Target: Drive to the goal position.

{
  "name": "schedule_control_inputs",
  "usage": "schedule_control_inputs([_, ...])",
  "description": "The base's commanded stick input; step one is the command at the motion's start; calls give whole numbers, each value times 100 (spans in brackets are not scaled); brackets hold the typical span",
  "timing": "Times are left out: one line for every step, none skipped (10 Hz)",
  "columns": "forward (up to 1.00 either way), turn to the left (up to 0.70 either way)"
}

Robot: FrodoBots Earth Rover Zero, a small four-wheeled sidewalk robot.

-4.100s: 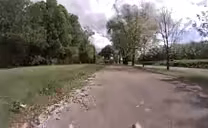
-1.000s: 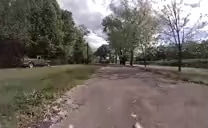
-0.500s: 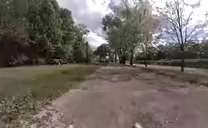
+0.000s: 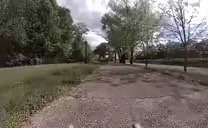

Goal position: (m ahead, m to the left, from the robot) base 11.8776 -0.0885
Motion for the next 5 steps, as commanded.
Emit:
schedule_control_inputs([100,0])
schedule_control_inputs([100,0])
schedule_control_inputs([100,0])
schedule_control_inputs([100,0])
schedule_control_inputs([100,0])
